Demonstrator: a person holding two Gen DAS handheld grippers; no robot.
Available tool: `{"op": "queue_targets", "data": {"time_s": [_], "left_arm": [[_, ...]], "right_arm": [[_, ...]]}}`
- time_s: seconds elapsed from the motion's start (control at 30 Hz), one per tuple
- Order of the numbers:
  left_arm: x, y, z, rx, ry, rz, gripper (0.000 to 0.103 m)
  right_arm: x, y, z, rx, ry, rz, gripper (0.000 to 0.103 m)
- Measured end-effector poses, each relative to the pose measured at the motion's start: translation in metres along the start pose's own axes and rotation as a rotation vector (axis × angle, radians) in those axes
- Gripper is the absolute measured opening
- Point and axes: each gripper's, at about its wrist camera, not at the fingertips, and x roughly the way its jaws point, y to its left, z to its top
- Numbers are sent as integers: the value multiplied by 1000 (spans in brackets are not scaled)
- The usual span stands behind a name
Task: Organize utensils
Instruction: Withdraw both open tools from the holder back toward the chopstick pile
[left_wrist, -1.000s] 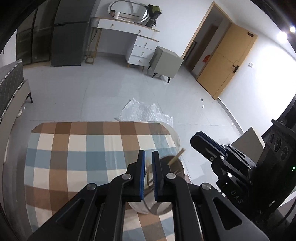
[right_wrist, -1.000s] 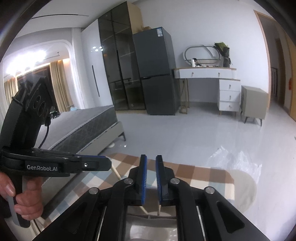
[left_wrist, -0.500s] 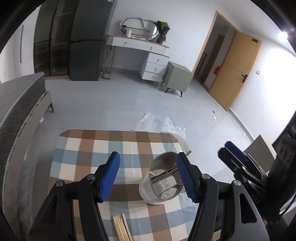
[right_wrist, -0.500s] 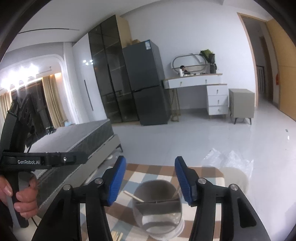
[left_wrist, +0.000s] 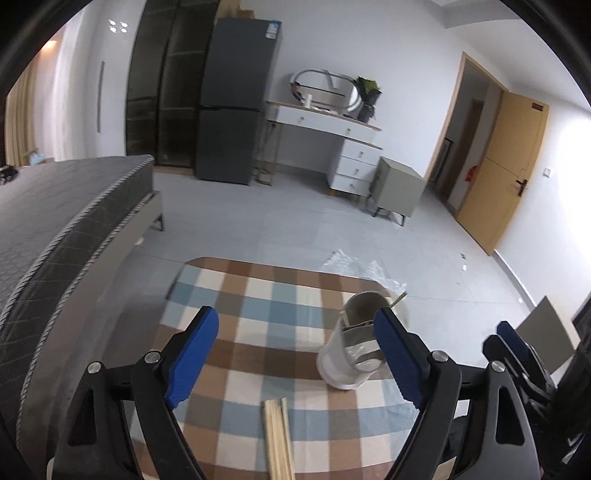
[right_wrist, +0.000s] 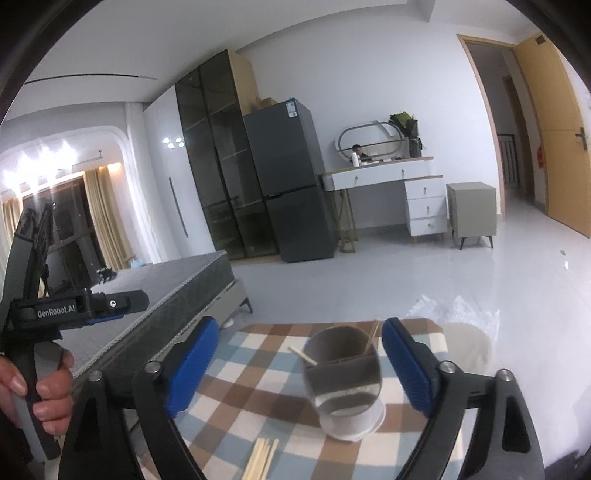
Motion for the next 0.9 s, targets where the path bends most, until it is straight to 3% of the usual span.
{"op": "queue_targets", "data": {"time_s": [0.1,0.2,0.3,0.47,0.73,0.9], "left_arm": [[-4,6,-14,-7,12,29,90],[-4,10,-31,11,10,61,91],[-5,15,-48,46,-22,111,92],[4,28,-77,61,-25,130,92],[30,51,-112,16,23,124,92],[56,78,-127,-43,96,142,92]], "right_arm": [[-10,8,-12,8,-5,-1,95],[-18,16,-23,8,-14,-5,101],[-21,24,-37,-3,-5,6,101],[-19,38,-67,-14,47,9,101],[15,48,-116,-4,224,26,100],[41,52,-136,-17,357,15,91]]}}
